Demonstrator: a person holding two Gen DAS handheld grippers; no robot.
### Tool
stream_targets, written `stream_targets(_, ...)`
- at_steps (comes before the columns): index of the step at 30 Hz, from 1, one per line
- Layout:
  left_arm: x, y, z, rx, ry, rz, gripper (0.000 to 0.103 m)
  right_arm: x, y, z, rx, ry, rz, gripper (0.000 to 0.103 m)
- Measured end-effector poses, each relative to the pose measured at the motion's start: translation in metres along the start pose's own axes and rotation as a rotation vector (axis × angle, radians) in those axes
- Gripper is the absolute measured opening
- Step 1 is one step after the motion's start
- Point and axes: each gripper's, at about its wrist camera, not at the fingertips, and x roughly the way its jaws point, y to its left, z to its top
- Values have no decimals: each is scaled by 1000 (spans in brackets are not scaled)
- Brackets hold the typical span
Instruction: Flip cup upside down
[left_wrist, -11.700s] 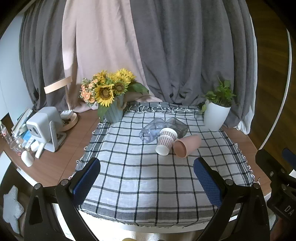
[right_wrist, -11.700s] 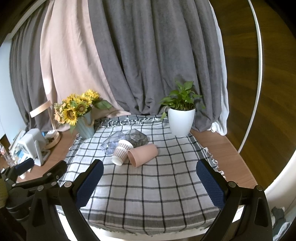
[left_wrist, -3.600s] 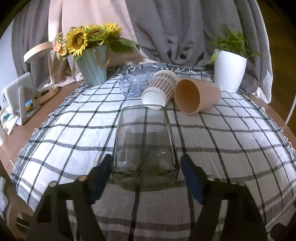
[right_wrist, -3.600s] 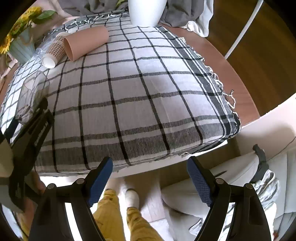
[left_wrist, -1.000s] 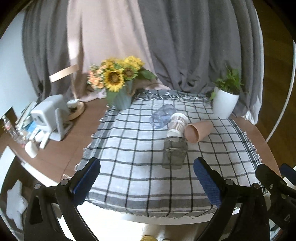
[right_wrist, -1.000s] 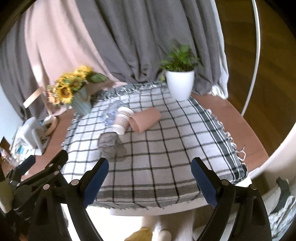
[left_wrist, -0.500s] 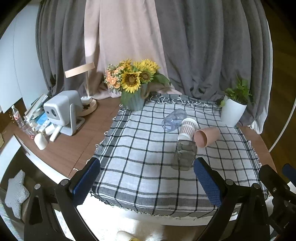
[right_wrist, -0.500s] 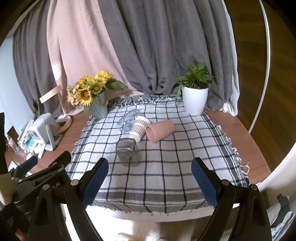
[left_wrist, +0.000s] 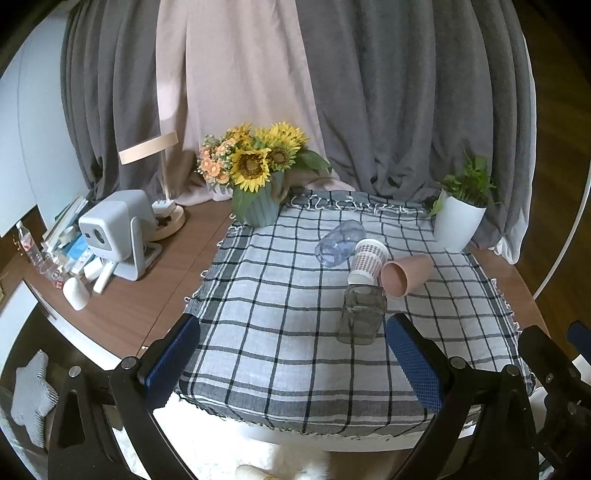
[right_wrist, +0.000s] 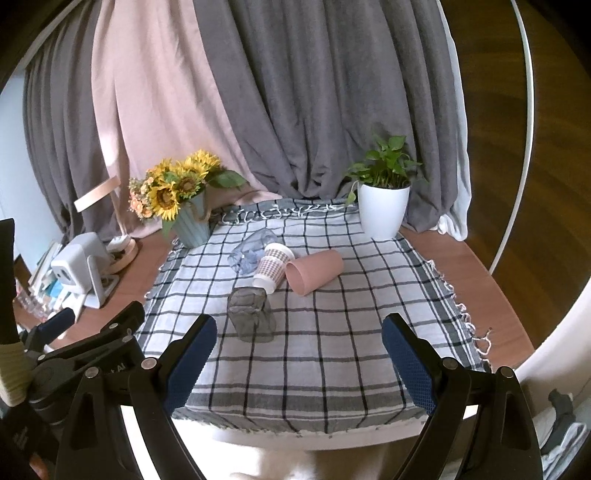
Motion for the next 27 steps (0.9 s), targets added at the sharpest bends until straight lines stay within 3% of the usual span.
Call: stream_targets(27, -5, -5, 2, 28, -32, 37, 103, -2, -5, 2, 2, -16, -13, 91)
